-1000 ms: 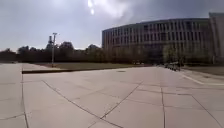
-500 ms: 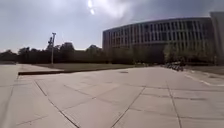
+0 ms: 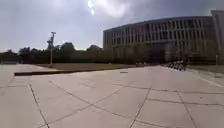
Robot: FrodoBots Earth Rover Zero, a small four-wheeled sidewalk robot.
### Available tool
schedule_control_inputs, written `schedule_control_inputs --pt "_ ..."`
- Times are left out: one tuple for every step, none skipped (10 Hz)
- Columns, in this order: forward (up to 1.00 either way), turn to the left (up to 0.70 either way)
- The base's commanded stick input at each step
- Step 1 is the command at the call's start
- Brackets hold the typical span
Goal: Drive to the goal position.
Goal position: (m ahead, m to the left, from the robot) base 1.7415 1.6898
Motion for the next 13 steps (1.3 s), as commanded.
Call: schedule_control_inputs --pt "0.70 -0.01" --pt "0.70 -0.01" --pt "0.70 -0.01" --pt "0.70 -0.01" --pt "0.70 -0.01" --pt "0.70 -0.01" --pt "0.70 -0.01" --pt "0.70 -0.01" --pt "0.70 -0.01" --pt "0.70 -0.14" --pt "0.70 -0.36" --pt "0.70 -0.36" --pt "0.70 -0.36"
